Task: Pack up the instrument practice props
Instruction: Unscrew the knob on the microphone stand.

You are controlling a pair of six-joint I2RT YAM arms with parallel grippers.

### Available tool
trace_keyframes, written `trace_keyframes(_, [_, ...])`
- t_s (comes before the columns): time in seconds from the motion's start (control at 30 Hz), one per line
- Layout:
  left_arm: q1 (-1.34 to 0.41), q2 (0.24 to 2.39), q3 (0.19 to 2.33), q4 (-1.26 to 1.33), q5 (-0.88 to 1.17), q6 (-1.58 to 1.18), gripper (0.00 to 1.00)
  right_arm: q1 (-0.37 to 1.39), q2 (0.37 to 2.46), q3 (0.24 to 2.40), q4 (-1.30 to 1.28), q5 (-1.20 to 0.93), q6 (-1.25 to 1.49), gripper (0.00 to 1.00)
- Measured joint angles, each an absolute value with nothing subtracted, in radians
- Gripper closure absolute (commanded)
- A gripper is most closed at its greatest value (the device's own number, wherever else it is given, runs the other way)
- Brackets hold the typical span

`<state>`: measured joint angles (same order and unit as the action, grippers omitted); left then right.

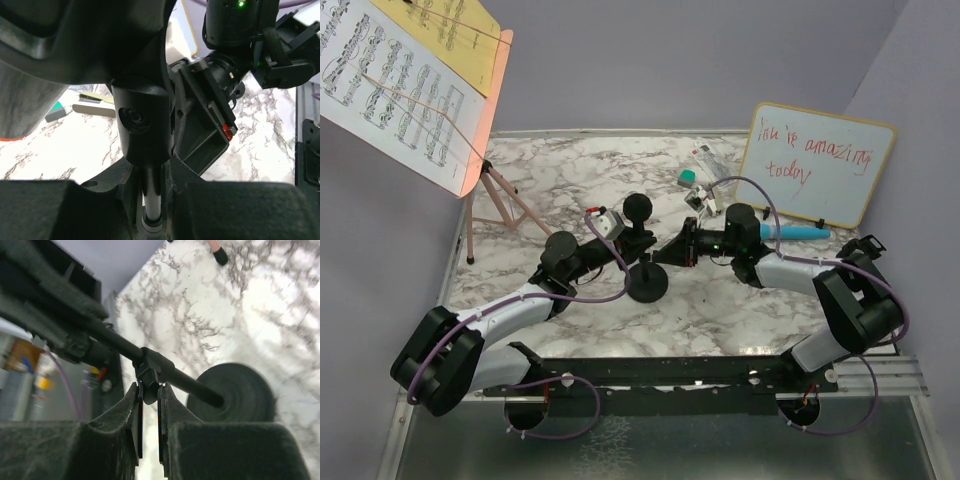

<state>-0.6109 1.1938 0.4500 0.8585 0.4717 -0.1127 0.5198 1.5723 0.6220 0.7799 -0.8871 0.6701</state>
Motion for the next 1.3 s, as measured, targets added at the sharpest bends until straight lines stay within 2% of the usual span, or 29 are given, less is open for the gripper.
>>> trace_keyframes(0.33, [-0.617,1.189,0.451,0.857,0.491,-0.138,1.0,0.593,1.369,0.658,0.406,-0.832,-0.215,1.0])
trace_keyframes(0.5, [-0.614,1.189,0.451,0.854,0.489,-0.136,1.0,0.686,1.319,0.664,0.314,-0.671,-0.624,1.0])
trace_keyframes(0.77, [-0.61,1.18,0.451,0.823,0.48,-0.115,1.0,0.884,1.294,0.489,0.579,-0.306,-1.073,1.0])
trace_keyframes(1.03, [-0.608,1.178,0.451,0.811,0.447,-0.092,1.0,0.996,1.465,0.384,0.977,-0.038,-1.458,0.99])
trace_keyframes(1.1, [-0.608,1.178,0.451,0.809,0.44,-0.087,1.0,1.008,1.494,0.379,1.026,-0.002,-1.497,0.94])
trace_keyframes(1.3, [-0.609,1.176,0.451,0.803,0.437,-0.082,1.0,1.02,1.511,0.36,1.088,0.042,-1.428,0.62])
